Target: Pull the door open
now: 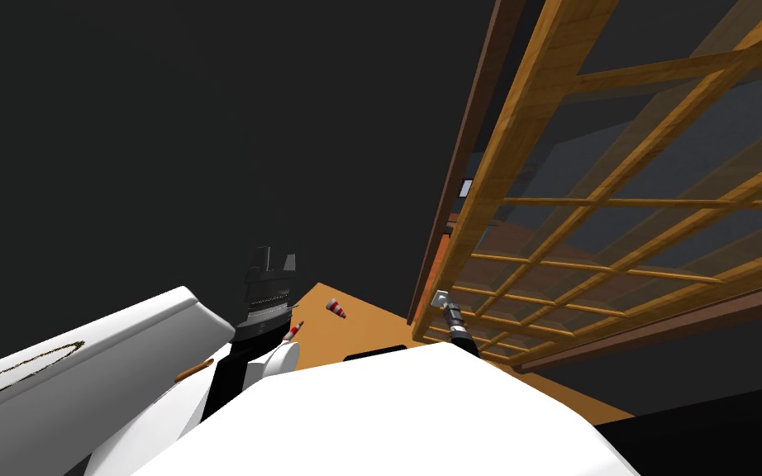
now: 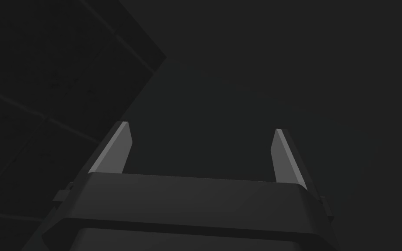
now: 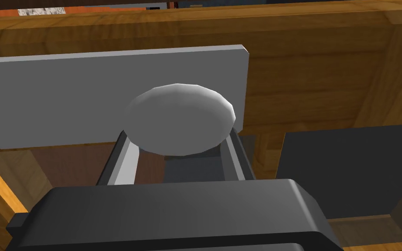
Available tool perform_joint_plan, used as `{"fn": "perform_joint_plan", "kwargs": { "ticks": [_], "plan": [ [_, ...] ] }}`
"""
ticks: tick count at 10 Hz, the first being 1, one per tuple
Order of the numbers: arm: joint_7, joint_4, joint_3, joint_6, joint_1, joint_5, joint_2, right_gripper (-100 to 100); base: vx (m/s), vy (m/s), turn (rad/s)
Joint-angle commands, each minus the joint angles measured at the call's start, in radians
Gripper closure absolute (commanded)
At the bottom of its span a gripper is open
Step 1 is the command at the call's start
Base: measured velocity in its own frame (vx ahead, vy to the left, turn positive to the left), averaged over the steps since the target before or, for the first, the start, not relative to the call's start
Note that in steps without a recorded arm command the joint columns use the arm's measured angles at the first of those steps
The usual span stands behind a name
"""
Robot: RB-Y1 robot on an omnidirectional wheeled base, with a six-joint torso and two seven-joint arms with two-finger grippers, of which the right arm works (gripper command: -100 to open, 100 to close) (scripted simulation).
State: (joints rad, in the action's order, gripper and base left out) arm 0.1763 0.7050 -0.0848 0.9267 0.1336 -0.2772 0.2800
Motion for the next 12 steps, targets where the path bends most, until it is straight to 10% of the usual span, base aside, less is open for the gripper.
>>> {"fn": "perform_joint_plan", "kwargs": {
  "ticks": [1, 12],
  "plan": [
    [0.029, 0.005, 0.011, -0.003, -0.002, 0.0, -0.007, 100, -0.027, -0.003, 0.008],
    [0.318, -0.021, 0.059, -0.007, -0.043, -0.045, 0.004, 100, -0.036, -0.006, 0.009]
  ]
}}
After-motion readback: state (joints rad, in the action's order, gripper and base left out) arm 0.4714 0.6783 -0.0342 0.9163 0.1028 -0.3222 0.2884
